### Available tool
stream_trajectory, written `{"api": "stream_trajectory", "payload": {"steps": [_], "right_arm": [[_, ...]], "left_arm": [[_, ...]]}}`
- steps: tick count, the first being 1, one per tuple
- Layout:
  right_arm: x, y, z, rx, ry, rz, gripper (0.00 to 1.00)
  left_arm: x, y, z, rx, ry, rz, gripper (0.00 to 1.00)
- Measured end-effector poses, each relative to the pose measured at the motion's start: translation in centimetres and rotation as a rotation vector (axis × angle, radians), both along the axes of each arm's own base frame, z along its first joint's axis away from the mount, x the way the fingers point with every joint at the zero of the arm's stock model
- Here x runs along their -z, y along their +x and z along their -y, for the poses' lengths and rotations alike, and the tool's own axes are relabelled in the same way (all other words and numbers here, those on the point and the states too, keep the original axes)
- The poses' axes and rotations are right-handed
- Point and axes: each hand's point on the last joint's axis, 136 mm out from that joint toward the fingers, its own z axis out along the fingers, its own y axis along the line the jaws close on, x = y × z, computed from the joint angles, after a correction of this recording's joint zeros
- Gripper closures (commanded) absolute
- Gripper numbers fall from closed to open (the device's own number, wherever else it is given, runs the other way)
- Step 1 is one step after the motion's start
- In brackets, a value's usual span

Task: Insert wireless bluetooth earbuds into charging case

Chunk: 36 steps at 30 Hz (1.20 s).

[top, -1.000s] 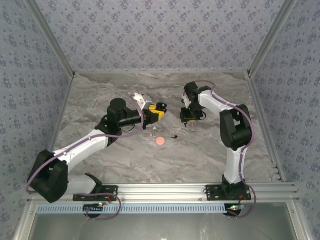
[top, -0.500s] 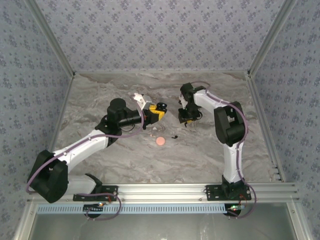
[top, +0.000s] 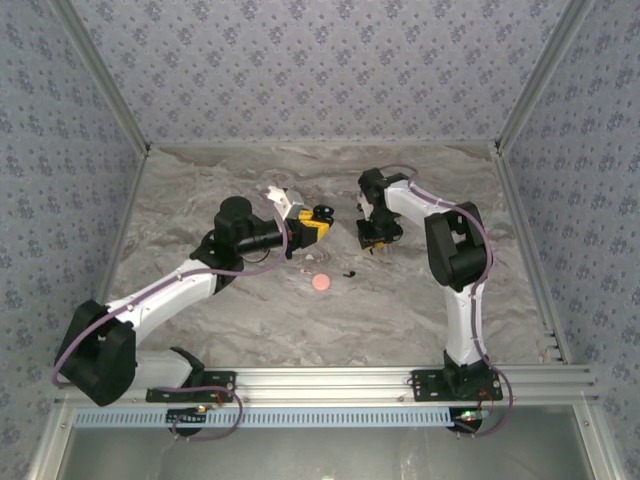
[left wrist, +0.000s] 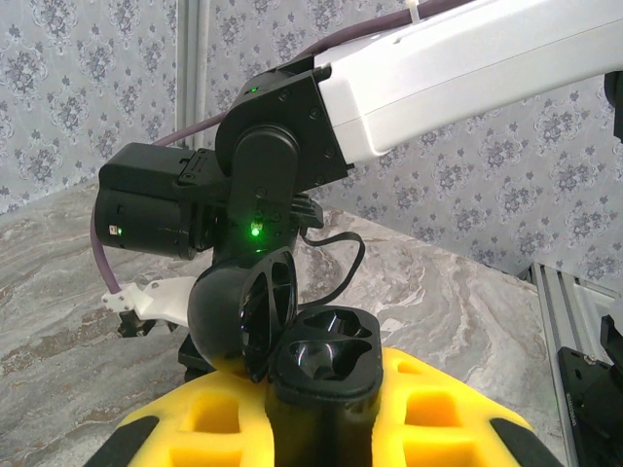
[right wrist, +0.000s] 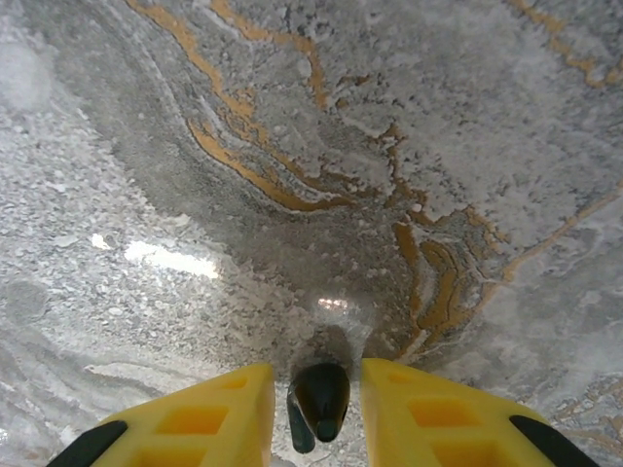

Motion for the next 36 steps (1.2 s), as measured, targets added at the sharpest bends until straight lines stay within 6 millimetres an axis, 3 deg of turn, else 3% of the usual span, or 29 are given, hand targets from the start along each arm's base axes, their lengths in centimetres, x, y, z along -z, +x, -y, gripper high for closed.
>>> {"api": "stream_trajectory", "payload": {"steps": [19,27,36], "right_arm": [[0.0,0.2,0.2,0.022,-0.019,0.004,0.82],[-0.3,0.1,0.5,0.08,0.08,0.028,0.84],[-3.6,0.7,-0.1,0.122,0.252,0.111,0.84]], "left_arm": [[0.1,0.0,0.0,-0.001,0.001,-0.001,0.88],[0.6,0.6,-0.3,-0.045,0.009,-0.008,0.88],[1.7,1.6,-0.9,-0.118,0.001,-0.043,0.87]]}}
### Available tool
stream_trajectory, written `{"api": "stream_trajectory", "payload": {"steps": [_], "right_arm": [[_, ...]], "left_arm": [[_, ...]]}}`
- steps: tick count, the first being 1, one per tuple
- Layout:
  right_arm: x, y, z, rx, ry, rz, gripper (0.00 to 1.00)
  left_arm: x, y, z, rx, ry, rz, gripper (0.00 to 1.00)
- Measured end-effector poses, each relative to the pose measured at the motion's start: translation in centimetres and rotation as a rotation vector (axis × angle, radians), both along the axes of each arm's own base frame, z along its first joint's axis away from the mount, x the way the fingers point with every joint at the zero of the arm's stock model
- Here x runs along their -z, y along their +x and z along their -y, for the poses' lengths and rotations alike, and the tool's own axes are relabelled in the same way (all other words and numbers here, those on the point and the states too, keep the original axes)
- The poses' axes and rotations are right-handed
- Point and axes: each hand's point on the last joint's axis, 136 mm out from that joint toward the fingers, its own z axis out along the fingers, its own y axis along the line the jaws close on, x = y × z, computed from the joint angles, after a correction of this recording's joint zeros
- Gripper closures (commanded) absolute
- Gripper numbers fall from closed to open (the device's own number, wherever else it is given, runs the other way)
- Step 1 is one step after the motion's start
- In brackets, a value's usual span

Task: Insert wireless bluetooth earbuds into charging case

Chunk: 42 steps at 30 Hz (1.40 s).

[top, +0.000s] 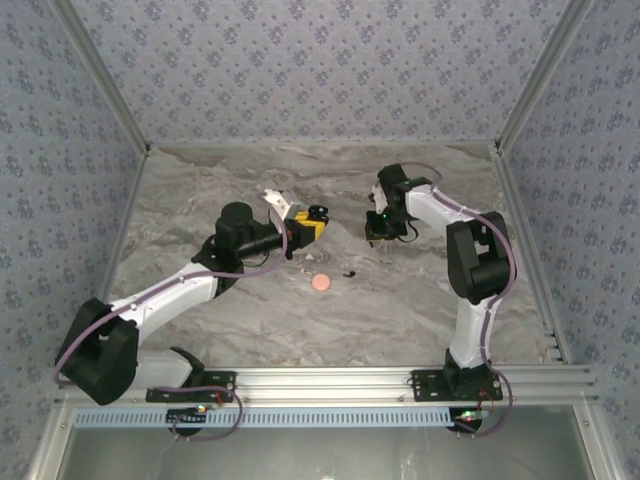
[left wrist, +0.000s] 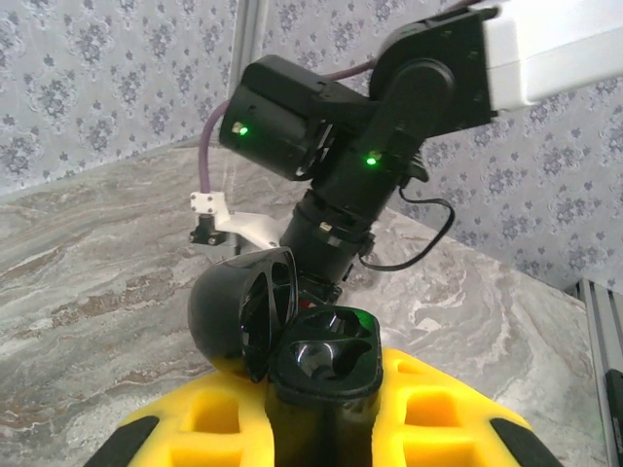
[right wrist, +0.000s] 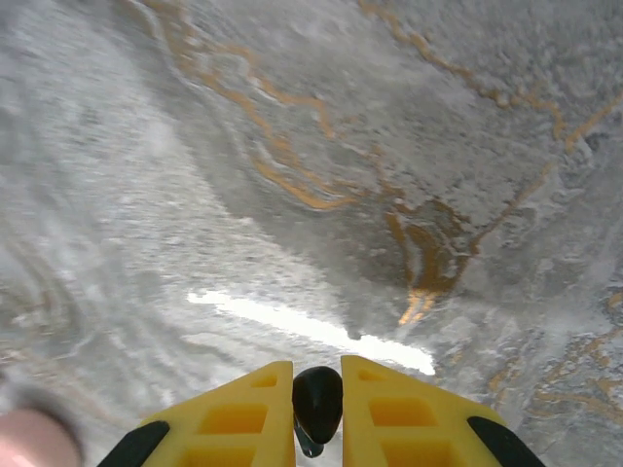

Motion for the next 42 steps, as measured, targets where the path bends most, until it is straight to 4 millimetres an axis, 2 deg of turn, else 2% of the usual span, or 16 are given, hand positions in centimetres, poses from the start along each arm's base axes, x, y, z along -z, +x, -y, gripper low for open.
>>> {"api": "stream_trajectory", "payload": {"steps": [9,18,22,26,35,42], "right_arm": [[-4.9,0.2,-1.5,-0.008,0.175,0.104,0.85],[-12.1,0.1,-3.4,-0.05,0.35,0.25,0.84],[-15.5,-0.5,-4.1,-0.076,0.431,0.311,0.84],[-18.1,-1.1,-4.9,-0.108,0.49,0.347,0.83],[-22.7,-2.7,-8.0,-0.207,0.603,0.407,0.82],[-24.8,-4.0,-10.1,-0.271,0.653,0.429,0.82]], "left_arm": [[1.3,1.3,0.1,-0.049,-0.027,-0.047,0.87],[1.4,1.9,0.3,-0.072,-0.073,-0.058,0.87],[1.1,1.8,0.4,-0.069,-0.088,-0.054,0.87],[0.9,1.8,0.4,-0.069,-0.101,-0.048,0.87],[0.4,1.5,0.8,-0.061,-0.12,-0.038,0.87],[0.6,1.7,0.9,-0.072,-0.118,-0.041,0.87]]}}
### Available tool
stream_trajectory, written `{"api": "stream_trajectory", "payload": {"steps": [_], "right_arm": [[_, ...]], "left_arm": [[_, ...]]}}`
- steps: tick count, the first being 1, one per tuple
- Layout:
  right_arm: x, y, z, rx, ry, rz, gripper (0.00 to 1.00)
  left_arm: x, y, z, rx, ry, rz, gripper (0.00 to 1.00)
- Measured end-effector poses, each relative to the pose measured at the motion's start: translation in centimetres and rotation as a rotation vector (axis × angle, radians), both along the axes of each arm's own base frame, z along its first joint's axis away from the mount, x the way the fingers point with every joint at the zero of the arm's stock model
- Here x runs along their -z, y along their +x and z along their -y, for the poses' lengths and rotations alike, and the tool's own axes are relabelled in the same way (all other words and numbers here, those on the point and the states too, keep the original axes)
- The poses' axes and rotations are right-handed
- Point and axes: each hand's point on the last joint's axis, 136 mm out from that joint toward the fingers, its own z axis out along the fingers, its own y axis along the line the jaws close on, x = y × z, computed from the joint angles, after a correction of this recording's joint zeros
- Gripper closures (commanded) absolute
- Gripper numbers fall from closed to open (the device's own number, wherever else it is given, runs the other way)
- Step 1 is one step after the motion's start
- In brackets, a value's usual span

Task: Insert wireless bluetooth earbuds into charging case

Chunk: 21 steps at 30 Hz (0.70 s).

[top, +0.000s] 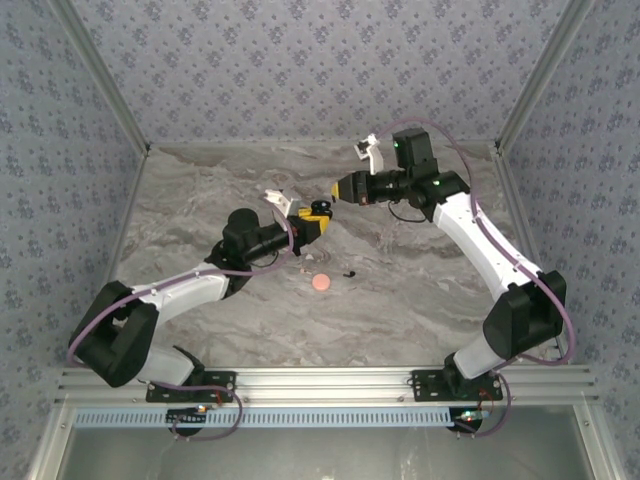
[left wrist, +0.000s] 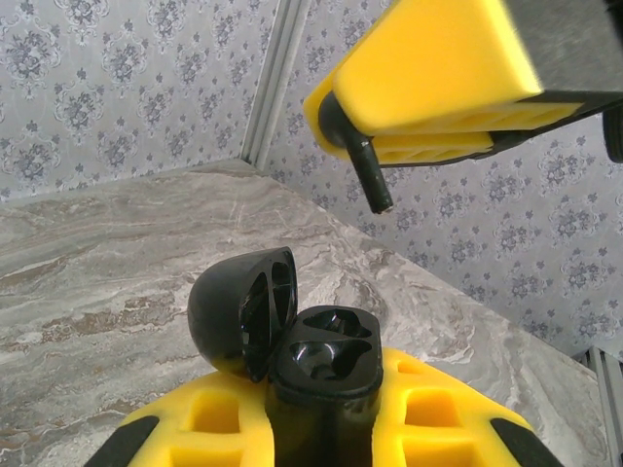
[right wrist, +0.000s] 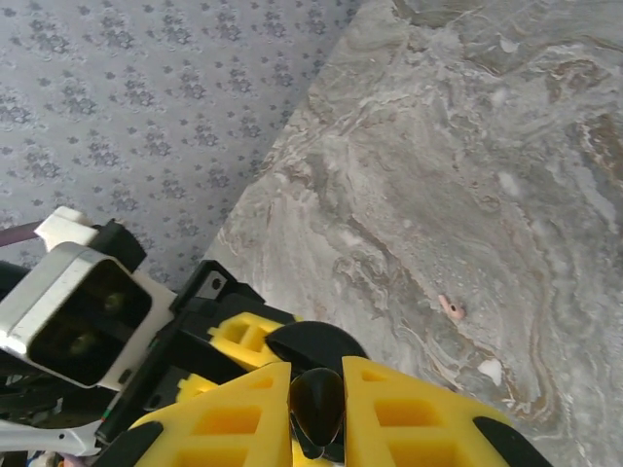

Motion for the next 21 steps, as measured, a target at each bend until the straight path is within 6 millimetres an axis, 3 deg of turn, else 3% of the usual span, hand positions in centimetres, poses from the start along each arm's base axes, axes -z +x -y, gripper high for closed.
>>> {"api": "stream_trajectory", "payload": {"steps": [10,21], "right_arm": [[-0.6,-1.0,-1.5,-0.045,0.016,0.02,0.82],[-1.4,-0.7,-1.8,-0.03,0.032,0.077,0.82]], "left_arm": [[-1.0,0.0,0.1,-0.007,-0.037,0.015,0.86],[-2.1,0.0,0.1,-0.014,-0.087,0.019,0.86]]}}
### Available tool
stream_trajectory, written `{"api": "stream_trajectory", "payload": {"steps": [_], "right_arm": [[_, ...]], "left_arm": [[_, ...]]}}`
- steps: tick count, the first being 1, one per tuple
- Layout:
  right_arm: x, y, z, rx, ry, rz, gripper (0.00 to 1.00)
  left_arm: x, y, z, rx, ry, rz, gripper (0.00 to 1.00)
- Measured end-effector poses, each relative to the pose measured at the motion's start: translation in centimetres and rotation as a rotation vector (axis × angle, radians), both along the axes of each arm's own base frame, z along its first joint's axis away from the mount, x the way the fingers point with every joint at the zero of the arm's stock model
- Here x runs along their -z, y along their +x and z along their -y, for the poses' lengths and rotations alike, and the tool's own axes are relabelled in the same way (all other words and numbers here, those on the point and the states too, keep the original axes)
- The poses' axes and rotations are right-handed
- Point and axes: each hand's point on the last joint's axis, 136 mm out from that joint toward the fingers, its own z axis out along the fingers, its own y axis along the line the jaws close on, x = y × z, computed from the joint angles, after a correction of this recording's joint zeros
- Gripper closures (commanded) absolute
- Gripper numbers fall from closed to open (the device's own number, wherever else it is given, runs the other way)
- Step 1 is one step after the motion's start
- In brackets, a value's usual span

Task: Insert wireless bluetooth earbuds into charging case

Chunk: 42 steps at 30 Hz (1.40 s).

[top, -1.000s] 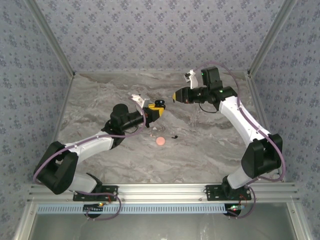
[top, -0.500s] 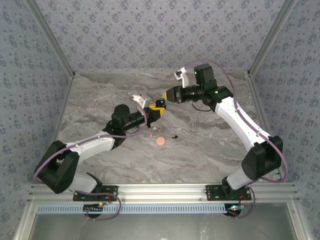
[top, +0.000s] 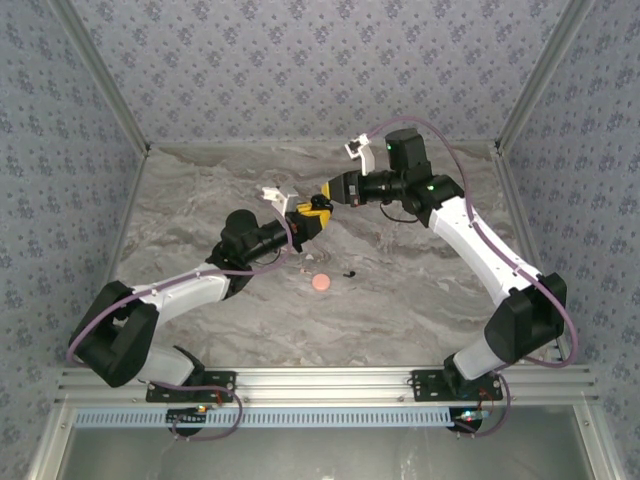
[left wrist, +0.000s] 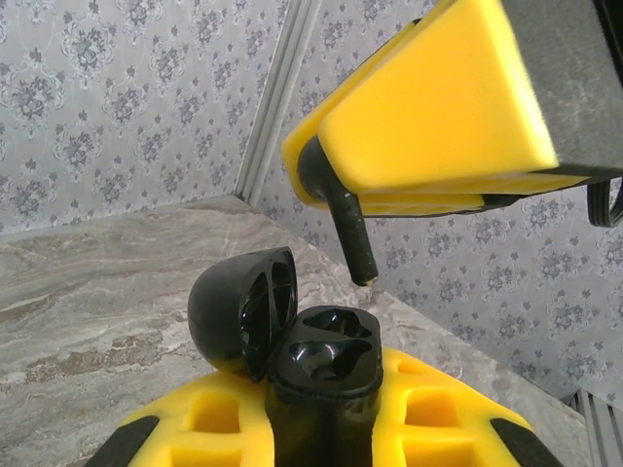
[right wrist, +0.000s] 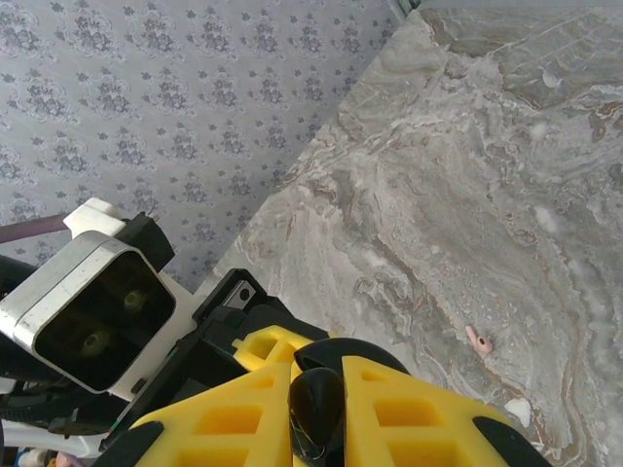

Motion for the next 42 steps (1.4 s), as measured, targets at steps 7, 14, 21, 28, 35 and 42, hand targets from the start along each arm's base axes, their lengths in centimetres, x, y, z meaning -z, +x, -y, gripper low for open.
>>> {"api": "stream_trajectory", "payload": {"steps": [7,14,21,28,35,42], "right_arm": [[0.33,0.06,-0.06,0.008,-0.003,0.001,0.82],[0.29,0.05,-0.15,0.006,-0.002,0.006,0.82],[0.55,0.12,-0.13,0.014,-0.008,0.005,0.83],[0.83,0.28,-0.06,0.023,-0.014,0.006,0.82],[0.86,0.21,-0.14,0.021,-0.015,0.005,0.82],[0.94,0.11,-0.28,0.014,-0.025,0.022,0.82]], "left_arm": [[-0.4,0.1,0.04,0.0,-0.03,-0.006,0.85],[-0.18,0.42,-0.02,-0.013,-0.041,-0.032,0.85],[-0.49,0.61,-0.16,-0.026,-0.058,-0.034,0.85],[-0.68,0.59,-0.17,-0.025,-0.065,-0.031,0.85],[-0.68,0.6,-0.17,-0.026,-0.065,-0.031,0.85],[-0.66,0.6,-0.17,-0.025,-0.065,-0.032,0.85]]}}
